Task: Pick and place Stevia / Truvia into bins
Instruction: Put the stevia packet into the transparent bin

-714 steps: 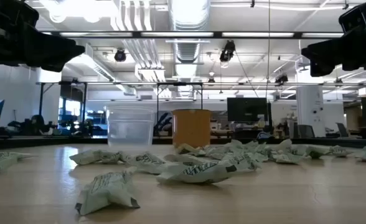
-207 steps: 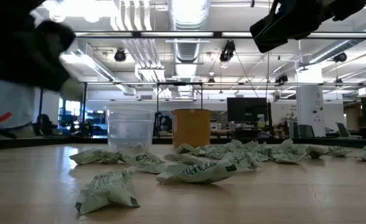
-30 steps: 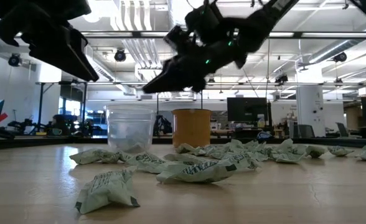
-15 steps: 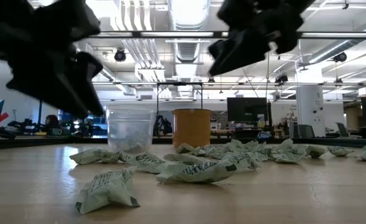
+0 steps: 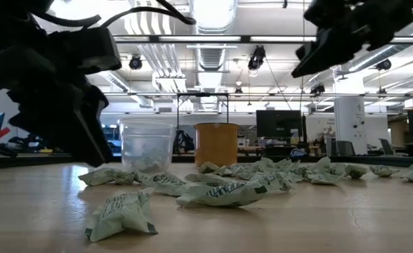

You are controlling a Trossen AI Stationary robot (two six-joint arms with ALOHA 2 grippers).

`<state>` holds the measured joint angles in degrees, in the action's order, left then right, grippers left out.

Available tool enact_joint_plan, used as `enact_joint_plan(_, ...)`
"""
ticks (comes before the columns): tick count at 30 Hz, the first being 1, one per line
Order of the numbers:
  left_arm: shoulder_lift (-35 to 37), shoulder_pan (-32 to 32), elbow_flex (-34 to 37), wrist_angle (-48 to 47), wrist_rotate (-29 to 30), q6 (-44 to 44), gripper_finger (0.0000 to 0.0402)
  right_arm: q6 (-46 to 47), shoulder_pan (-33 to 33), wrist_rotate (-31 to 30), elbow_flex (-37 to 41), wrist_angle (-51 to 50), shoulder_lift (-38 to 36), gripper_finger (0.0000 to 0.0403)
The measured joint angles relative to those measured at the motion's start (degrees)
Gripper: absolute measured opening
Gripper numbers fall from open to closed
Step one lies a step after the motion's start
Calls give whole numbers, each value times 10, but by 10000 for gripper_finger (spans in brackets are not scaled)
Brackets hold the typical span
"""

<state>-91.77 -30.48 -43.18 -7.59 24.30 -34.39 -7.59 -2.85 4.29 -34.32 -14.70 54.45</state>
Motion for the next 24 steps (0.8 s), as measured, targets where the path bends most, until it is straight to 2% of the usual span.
enact_joint_plan(9, -17, 0, 2, 12, -19, -29, 178, 13, 0, 0, 32, 4, -83, 72)
enact_joint_plan(13, -33, 0, 1, 12, -42, -28, 178, 17, 0, 0, 34, 4, -90, 70)
enact_joint_plan(24, -29, 0, 2, 10, -55, -22, 175, 16, 0, 0, 34, 4, -86, 68)
